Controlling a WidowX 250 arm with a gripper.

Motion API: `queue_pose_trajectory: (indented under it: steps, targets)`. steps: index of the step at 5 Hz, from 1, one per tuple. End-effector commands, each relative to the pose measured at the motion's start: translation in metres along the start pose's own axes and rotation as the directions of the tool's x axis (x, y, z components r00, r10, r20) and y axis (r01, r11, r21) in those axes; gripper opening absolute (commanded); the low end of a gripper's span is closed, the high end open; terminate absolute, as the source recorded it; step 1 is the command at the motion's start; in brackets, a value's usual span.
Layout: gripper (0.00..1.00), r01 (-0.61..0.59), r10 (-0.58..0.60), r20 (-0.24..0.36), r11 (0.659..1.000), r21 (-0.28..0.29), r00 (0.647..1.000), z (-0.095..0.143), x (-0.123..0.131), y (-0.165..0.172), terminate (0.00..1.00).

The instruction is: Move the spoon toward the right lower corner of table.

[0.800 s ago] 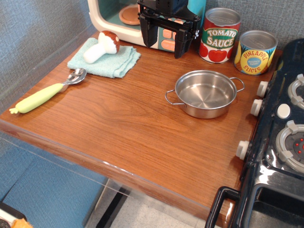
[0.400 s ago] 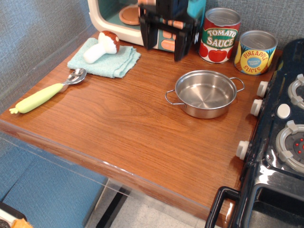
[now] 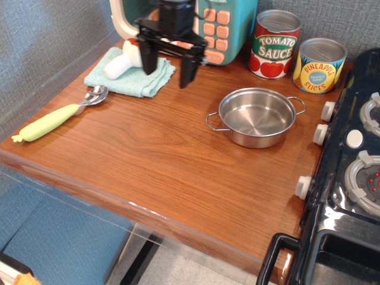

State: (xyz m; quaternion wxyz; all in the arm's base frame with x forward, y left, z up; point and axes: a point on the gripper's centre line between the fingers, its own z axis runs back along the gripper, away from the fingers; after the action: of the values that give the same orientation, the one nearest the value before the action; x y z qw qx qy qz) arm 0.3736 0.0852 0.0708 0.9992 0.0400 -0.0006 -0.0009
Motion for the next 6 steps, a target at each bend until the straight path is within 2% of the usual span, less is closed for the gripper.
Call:
queue_pose_trajectory:
  steps: [1, 2, 3, 5, 6]
  targets:
    - [1.0, 0.055, -0.059, 0.064, 0.997, 0.059, 0.996, 0.008, -0.032, 0.076, 0.0]
    - [1.0, 0.036, -0.038, 0.038, 0.997, 0.067, 0.999, -0.006, -0.059, 0.103, 0.0]
    - [1.0, 0.001, -0.005, 0.046, 0.996, 0.09, 0.999, -0.011, -0.085, 0.122, 0.0]
    - [1.0, -0.084, 0.082, 0.022, 0.989, 0.122, 0.996, -0.031, -0.102, 0.128, 0.0]
    - [0.0, -0.108, 0.109, -0.01, 0.988, 0.106, 0.994, -0.043, -0.106, 0.128, 0.0]
